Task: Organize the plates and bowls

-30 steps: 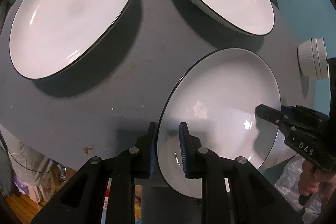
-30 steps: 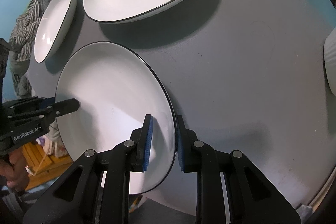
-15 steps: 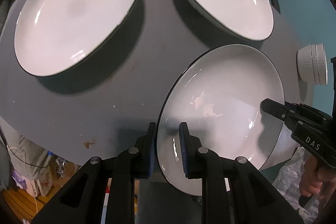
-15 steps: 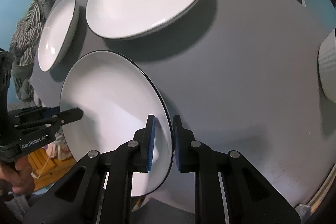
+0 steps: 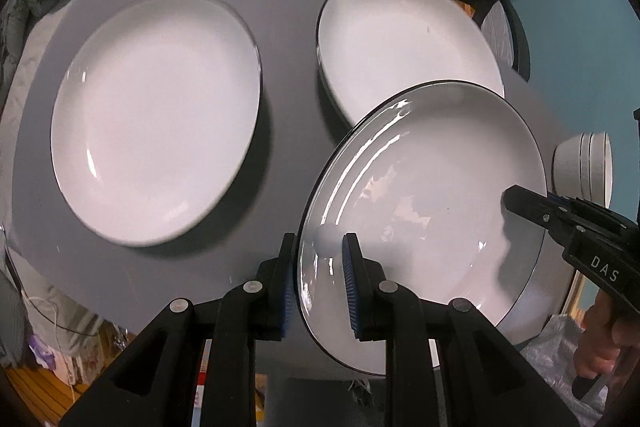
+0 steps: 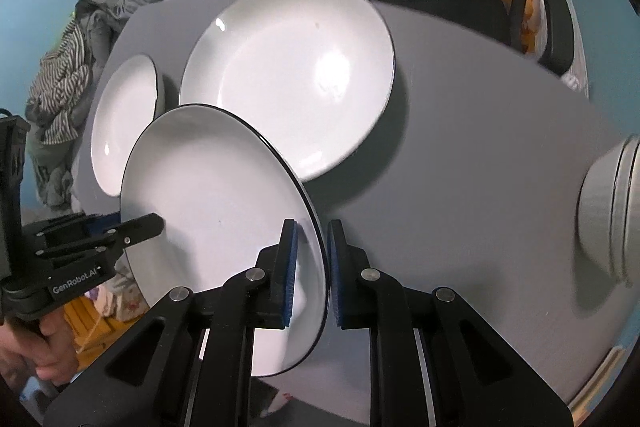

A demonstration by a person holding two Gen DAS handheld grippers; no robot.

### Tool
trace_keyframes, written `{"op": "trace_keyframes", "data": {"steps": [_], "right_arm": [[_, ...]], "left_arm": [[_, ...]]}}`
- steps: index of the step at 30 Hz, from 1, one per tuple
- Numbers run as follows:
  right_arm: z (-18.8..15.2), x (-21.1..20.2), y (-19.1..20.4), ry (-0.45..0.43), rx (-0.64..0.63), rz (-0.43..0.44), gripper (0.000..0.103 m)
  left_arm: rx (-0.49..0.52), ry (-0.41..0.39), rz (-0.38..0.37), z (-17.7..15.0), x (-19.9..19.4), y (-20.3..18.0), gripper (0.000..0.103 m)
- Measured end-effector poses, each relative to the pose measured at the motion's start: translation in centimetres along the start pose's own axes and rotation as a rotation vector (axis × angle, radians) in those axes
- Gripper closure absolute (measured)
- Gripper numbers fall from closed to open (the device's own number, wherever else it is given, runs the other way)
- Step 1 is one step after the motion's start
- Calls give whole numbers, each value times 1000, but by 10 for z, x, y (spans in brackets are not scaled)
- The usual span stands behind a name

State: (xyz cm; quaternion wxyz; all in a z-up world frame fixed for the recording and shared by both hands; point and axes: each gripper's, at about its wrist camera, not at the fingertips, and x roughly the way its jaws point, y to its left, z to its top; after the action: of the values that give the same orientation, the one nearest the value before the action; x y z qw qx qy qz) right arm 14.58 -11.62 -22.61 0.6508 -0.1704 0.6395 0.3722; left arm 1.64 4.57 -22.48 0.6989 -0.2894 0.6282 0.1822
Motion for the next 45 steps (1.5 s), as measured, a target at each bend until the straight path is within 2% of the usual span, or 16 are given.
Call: {"op": "trace_keyframes", "data": {"steps": [12,22,33,45], "right_arm": [[52,-7,-15,-11,-21,-20,88],[87,1,-29,7,9,-4,88],[112,10,-33,11,6,-21,88],[118,17,-34,38,-3,-30,89]], "left_arm": [[-6,-43,23,55,-2,-20,82],[-26,-32,40,94,11,0,82],[-41,-12,66,115,17,0,82],[-30,-2,88,124,22,0,82]]}}
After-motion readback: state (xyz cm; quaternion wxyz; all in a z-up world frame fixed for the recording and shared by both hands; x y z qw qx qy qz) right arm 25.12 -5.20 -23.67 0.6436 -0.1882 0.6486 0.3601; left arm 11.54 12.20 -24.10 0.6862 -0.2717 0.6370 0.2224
